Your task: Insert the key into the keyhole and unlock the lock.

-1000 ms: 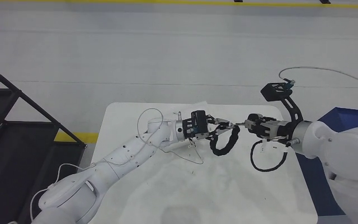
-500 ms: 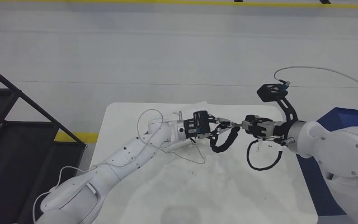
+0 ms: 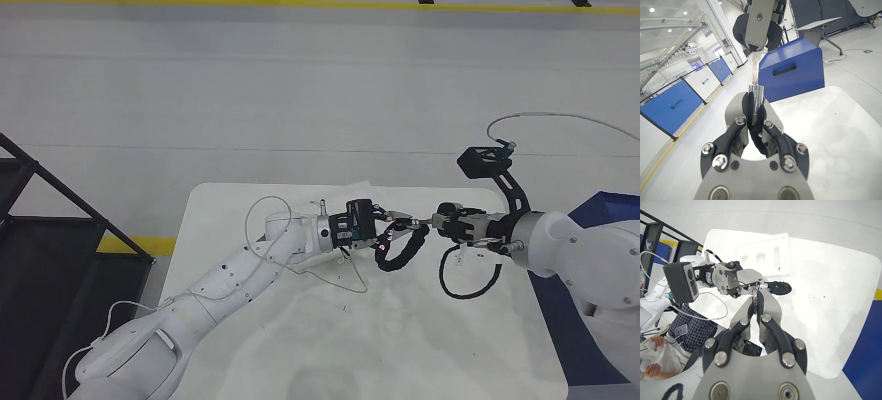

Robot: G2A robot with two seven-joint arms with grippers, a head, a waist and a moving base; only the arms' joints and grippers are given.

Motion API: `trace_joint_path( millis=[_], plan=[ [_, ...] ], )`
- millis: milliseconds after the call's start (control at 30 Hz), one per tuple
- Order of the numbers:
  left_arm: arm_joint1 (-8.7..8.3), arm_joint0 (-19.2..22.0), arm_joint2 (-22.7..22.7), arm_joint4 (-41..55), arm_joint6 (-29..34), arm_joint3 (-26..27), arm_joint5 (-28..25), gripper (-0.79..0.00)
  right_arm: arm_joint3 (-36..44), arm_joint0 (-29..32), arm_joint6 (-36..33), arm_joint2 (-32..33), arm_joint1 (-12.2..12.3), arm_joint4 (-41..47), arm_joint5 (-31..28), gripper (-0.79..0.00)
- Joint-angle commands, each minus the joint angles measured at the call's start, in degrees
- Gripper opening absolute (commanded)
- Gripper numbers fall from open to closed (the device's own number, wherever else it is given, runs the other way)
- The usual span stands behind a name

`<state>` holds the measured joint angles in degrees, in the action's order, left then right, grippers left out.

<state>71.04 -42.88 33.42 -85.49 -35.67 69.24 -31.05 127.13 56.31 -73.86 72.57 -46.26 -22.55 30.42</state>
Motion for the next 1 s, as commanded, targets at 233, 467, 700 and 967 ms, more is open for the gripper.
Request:
trace_joint_path(
  millis=[233, 467, 700, 967],
  plan=[
    [0.34, -0.5, 1.1, -1.5, -0.2, 0.0, -0.6, -0.785, -0.4, -1.4, 1.1, -2.1, 1.4, 1.2, 1.1, -0.785],
    [0.61, -1.0, 2.0, -2.2, 0.1, 0.1, -0.8, -0.785, -0.2, -2.5, 1.8, -3.8, 2.6, 2.3, 1.8, -0.785],
    [0.85, -1.4, 2.7, -3.0, 0.3, 0.2, -1.3, -0.785, -0.1, -3.7, 2.4, -5.7, 3.8, 2.4, 2.4, -0.785],
    [1.07, -1.8, 3.4, -4.5, 1.0, 0.9, -1.5, -0.785, -0.3, -5.8, 3.2, -9.0, 4.8, 2.3, 3.2, -0.785]
  ],
)
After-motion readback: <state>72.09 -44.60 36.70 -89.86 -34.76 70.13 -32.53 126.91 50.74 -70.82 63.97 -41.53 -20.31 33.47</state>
